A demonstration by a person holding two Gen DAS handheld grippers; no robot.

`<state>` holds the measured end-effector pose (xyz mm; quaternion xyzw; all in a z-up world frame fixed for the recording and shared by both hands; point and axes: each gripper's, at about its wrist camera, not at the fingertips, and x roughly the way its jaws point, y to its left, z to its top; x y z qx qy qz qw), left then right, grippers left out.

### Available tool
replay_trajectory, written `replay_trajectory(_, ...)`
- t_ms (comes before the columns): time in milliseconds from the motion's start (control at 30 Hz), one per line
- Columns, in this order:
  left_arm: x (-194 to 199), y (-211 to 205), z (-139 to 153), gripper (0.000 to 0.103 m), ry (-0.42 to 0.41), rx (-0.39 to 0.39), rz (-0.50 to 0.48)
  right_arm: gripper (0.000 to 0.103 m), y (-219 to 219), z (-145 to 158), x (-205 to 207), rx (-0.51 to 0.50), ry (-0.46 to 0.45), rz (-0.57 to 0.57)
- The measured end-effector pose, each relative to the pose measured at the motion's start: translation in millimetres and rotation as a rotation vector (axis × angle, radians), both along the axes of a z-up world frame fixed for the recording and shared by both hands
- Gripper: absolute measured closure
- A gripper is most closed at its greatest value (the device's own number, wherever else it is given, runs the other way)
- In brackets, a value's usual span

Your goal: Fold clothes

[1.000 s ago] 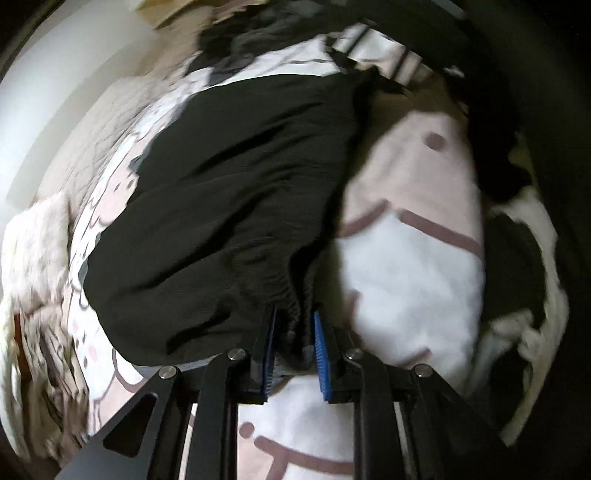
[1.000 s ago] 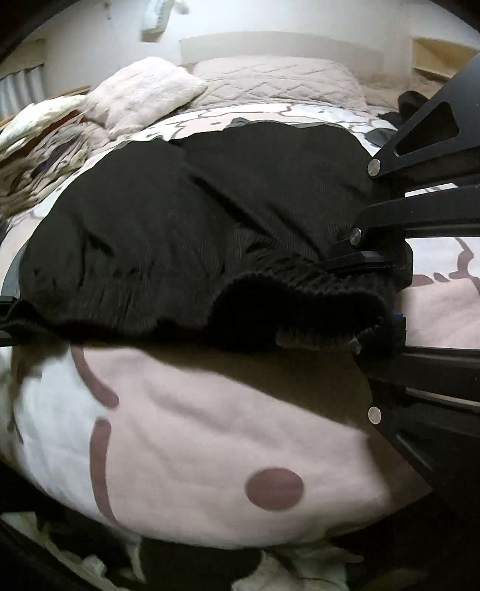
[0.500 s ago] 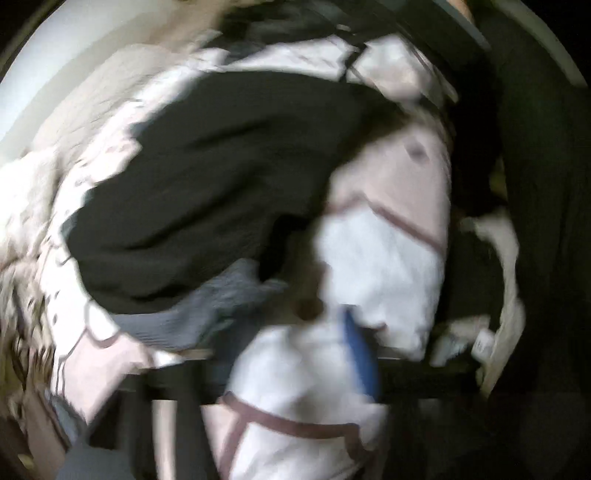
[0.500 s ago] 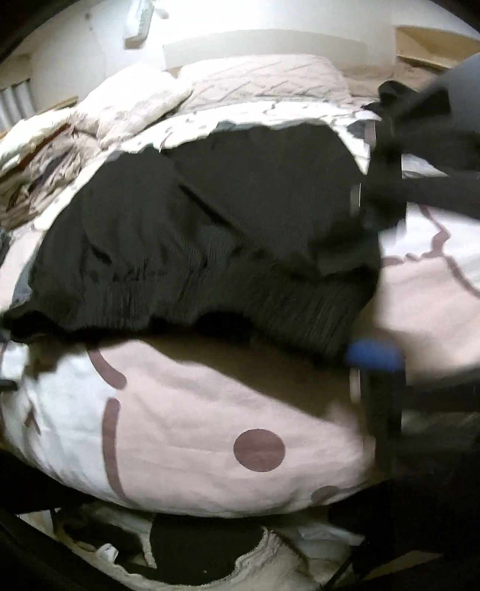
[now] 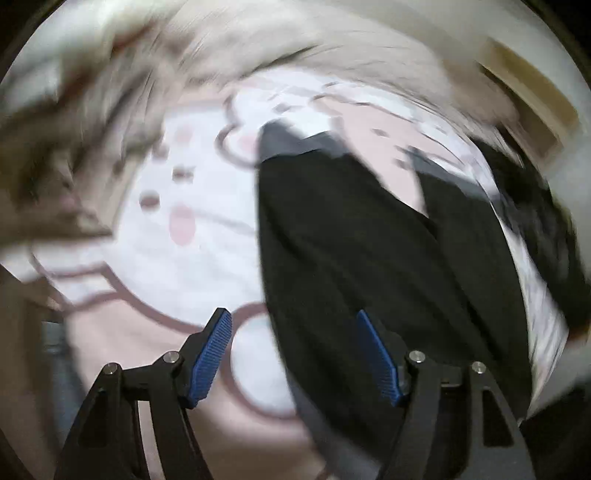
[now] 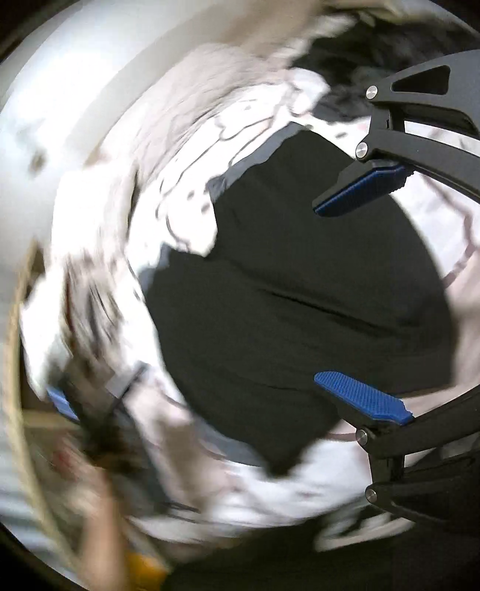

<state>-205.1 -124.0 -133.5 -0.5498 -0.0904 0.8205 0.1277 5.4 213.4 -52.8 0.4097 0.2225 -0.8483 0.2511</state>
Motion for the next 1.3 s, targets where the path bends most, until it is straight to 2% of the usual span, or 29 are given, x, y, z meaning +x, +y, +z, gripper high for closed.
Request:
replay_trajectory(33, -10, -2, -8, 0.047, -0.027, 0.045, 0.033, 0.017, 4, 3, -8, -0.059, -0.008, -0.046)
replay_trajectory(100, -31, -5, -25, 0.047, -0.080, 0.135, 0.098, 0.017, 15, 3, -21, -0.155, -0.028, -0.120)
replay_trajectory(167, -50, 0, -38, 0.047, -0.125, 0.198, 0.114, 0.017, 26, -5, -35, -0.220, -0.069, -0.195)
replay_trajectory(267, -67, 17, -45, 0.050, -0.138, 0.186, 0.101, 0.017, 32, -10, -46, -0.234, -0.107, -0.247)
replay_trajectory(300, -70, 20, -44, 0.060, -0.133, 0.164, 0.101, 0.017, 34, -10, -48, -0.237, -0.112, -0.252)
replay_trajectory(333, -73, 24, -43, 0.088, -0.126, 0.138, 0.101, 0.017, 36, -11, -50, -0.240, -0.117, -0.257)
replay_trajectory(367, -75, 27, -42, 0.095, -0.119, 0.112, 0.101, 0.017, 38, -12, -52, -0.244, -0.123, -0.262)
replay_trajectory(433, -76, 28, -38, 0.096, -0.084, 0.070, 0.124, 0.017, 42, -13, -56, -0.250, -0.134, -0.272)
replay_trajectory(500, -74, 49, -18, 0.097, 0.050, -0.124, 0.060, 0.017, 46, -14, -60, -0.256, -0.145, -0.282)
replay_trajectory(567, -52, 100, 0, 0.097, 0.264, -0.423, -0.103, 0.017, 49, -15, -65, -0.263, -0.156, -0.292)
replay_trajectory(600, -38, 124, 4, 0.097, 0.354, -0.533, -0.187, 0.017, 51, -16, -67, -0.266, -0.161, -0.296)
replay_trajectory(667, -2, 177, 1, 0.098, 0.512, -0.696, -0.389, 0.017, 55, -17, -71, -0.272, -0.172, -0.306)
replay_trajectory(733, 34, 223, -14, 0.098, 0.596, -0.776, -0.590, 0.017, 59, -18, -75, -0.279, -0.183, -0.316)
replay_trajectory(767, 46, 239, -21, 0.098, 0.614, -0.791, -0.658, 0.017, 61, -20, -76, -0.278, -0.192, -0.325)
replay_trajectory(867, 75, 272, -46, 0.098, 0.603, -0.795, -0.808, 0.017, 69, -27, -77, -0.277, -0.218, -0.353)
replay_trajectory(933, 88, 280, -53, 0.097, 0.580, -0.774, -0.856, 0.017, 74, -31, -78, -0.276, -0.236, -0.372)
replay_trajectory(1000, 89, 275, -47, 0.096, 0.532, -0.698, -0.833, 0.017, 79, -35, -80, -0.275, -0.253, -0.390)
replay_trajectory(1033, 84, 266, -39, 0.087, 0.493, -0.640, -0.798, 0.017, 81, -37, -80, -0.274, -0.262, -0.400)
replay_trajectory(1067, 80, 258, -32, 0.070, 0.454, -0.583, -0.764, 0.017, 83, -40, -81, -0.274, -0.271, -0.409)
replay_trajectory(1133, 57, 225, -15, 0.053, 0.392, -0.499, -0.625, 0.017, 88, -44, -82, -0.273, -0.288, -0.427)
replay_trajectory(1200, 23, 179, 2, 0.053, 0.338, -0.444, -0.448, 0.017, 93, -48, -83, -0.271, -0.306, -0.446)
replay_trajectory(1300, -25, 110, 9, 0.053, 0.260, -0.410, -0.214, 0.017, 101, -54, -85, -0.270, -0.332, -0.474)
